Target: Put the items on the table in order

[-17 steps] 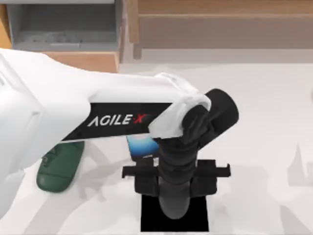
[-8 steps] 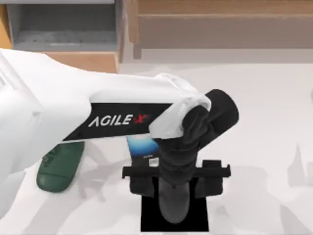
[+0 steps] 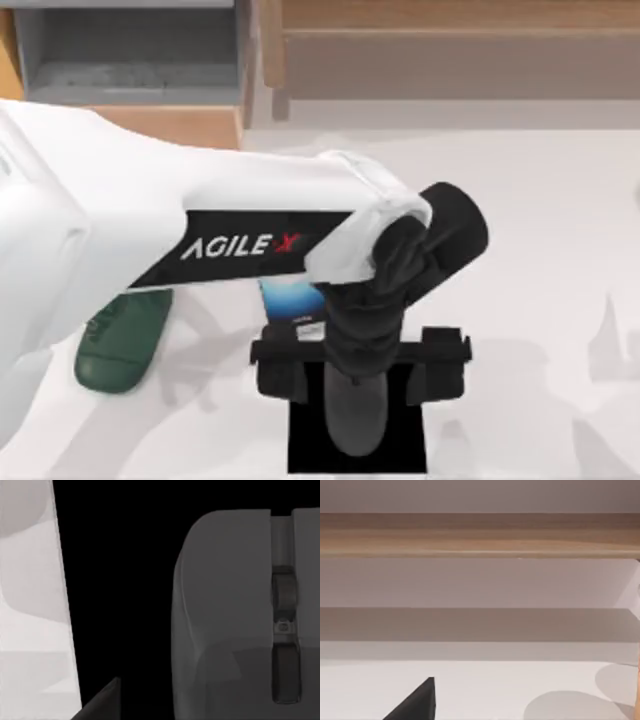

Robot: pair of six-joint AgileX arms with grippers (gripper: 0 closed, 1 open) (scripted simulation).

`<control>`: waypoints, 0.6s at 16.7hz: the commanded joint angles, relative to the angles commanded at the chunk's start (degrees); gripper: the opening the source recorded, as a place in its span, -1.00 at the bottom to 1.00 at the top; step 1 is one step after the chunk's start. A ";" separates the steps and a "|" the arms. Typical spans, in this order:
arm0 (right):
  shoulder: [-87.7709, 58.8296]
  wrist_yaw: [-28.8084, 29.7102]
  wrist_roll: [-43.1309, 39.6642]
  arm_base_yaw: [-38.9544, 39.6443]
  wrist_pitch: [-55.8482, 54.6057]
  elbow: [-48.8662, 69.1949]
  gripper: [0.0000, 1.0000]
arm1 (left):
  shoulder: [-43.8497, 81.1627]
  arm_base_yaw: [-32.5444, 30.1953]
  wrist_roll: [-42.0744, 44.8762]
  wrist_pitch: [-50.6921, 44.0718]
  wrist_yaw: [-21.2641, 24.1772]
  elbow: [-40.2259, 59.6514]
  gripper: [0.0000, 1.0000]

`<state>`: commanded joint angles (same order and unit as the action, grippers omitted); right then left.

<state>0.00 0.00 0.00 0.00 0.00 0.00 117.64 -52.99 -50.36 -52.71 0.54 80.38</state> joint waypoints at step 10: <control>0.00 0.00 0.00 0.00 0.00 0.00 1.00 | 6.66 10.74 3.20 -9.11 -0.17 16.32 1.00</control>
<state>0.00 0.00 0.00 0.00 0.00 0.00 124.30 -42.25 -47.16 -61.82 0.36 96.70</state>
